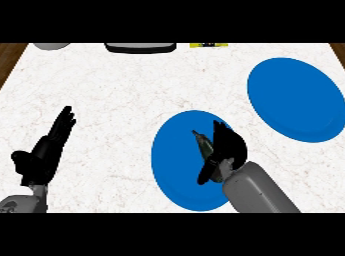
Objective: Pick the eggplant from the plate and place it in the plate
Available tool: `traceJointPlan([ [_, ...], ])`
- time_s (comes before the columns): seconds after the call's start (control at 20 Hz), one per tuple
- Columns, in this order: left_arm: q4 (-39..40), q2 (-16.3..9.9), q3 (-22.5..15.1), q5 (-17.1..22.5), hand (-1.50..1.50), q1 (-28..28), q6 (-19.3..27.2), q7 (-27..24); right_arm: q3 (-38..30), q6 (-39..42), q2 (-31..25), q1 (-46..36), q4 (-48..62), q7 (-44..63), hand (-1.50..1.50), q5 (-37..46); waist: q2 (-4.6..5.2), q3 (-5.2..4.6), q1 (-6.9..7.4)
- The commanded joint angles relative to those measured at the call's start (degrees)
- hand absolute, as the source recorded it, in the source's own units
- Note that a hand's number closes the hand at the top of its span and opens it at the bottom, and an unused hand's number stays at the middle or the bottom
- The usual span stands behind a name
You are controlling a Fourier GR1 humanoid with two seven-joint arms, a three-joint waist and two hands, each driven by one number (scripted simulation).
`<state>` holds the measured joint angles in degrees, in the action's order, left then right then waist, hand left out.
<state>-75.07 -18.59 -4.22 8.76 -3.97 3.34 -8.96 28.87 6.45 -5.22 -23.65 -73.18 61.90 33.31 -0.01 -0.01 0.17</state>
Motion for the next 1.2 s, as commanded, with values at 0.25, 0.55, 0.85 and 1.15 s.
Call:
traceJointPlan([
  [0.25, 0.28, 1.75, 1.88, -2.11, 0.00, 1.05, -1.61, -1.33, -3.18, 3.07, 4.03, 0.04, 6.42, -5.35, 1.50, 1.58, 0.03, 0.01, 0.06],
  [0.55, -2.28, 1.79, 2.43, -1.85, 0.00, -0.58, -2.32, 3.41, -2.21, -0.11, 5.04, 2.55, 8.23, -10.19, 1.50, 5.13, 0.02, 0.02, 0.04],
  [0.85, -1.50, 1.33, 4.18, -2.48, 0.00, 2.98, -0.89, 0.54, -8.14, -12.98, -3.24, 10.75, -1.24, -0.10, 1.50, 14.09, -0.85, -0.11, -3.97],
  [1.15, -1.81, 0.69, 6.17, -1.71, 0.00, 5.98, -0.13, -0.04, -21.20, -27.02, -13.89, 21.46, -7.18, 5.66, 1.50, 23.36, -1.70, -0.27, -7.69],
])
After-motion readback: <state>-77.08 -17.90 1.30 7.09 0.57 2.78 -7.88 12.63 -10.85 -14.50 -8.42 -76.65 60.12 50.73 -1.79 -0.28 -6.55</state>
